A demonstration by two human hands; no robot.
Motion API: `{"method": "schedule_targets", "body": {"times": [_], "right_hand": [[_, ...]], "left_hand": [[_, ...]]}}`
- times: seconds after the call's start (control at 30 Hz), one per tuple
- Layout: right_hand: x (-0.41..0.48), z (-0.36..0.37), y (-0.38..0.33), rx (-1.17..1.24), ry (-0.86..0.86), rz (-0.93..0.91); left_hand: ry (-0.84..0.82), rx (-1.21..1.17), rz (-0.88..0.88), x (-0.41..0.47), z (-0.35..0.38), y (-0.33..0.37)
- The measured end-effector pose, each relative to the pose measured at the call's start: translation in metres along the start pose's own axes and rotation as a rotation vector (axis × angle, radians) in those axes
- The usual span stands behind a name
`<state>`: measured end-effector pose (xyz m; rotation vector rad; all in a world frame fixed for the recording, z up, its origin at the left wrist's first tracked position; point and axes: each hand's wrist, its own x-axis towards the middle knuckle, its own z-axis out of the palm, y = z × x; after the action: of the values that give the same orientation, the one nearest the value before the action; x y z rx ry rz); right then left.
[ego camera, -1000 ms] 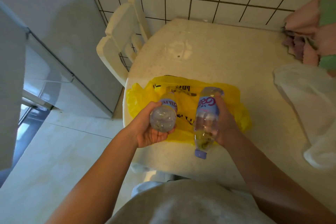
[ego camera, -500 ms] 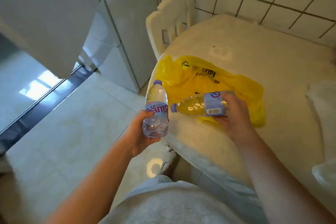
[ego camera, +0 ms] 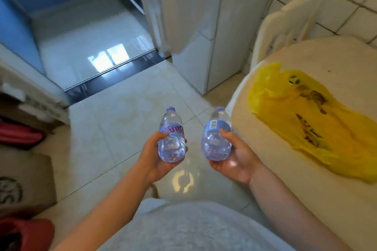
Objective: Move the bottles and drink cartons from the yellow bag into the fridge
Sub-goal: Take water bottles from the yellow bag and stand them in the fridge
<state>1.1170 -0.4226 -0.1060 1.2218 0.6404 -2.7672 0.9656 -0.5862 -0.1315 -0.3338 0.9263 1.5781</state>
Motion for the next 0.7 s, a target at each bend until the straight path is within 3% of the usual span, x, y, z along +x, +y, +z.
{"method": "schedule_targets", "body": {"times": [0.13, 0.47, 0.7], "right_hand": [[0.059, 0.066, 0.039, -0.175, -0.128, 0.013], [0.185, 0.255, 0.113, -0.575, -0.122, -0.297], [0.248, 0.335, 0.099, -0.581, -0.124, -0.41]], "left_hand": [[0.052, 0.035, 0.049, -0.027, -0.066, 0.055], [0.173, 0.32, 0.275, -0.1, -0.202, 0.216], [0.256, 0.297, 0.491, -0.086, -0.237, 0.305]]}}
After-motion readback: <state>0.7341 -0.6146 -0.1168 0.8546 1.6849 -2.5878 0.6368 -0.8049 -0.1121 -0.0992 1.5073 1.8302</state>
